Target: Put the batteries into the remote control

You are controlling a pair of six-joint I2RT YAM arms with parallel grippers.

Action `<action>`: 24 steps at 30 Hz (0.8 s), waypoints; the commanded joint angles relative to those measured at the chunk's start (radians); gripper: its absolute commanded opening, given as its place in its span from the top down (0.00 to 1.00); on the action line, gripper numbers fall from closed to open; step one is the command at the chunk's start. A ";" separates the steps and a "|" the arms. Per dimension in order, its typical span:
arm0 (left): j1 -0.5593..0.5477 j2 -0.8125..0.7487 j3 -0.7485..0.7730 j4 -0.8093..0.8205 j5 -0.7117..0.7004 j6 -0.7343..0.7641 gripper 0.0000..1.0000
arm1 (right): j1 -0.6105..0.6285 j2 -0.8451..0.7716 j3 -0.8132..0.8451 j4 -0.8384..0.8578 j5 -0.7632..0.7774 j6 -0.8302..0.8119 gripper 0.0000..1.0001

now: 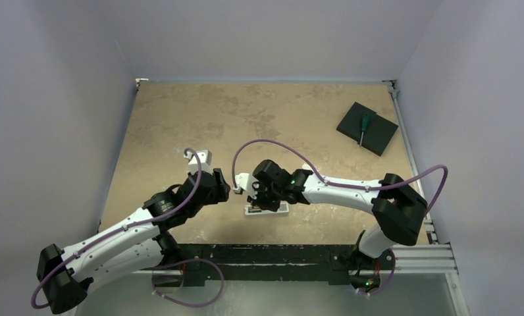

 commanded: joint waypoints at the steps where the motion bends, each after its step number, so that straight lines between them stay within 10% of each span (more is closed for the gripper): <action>1: 0.005 -0.001 0.013 0.004 -0.028 -0.007 0.49 | 0.010 0.008 0.048 -0.005 0.003 -0.023 0.91; 24: 0.005 0.007 0.008 0.007 -0.031 -0.003 0.49 | 0.022 0.060 0.067 0.012 0.054 0.007 0.74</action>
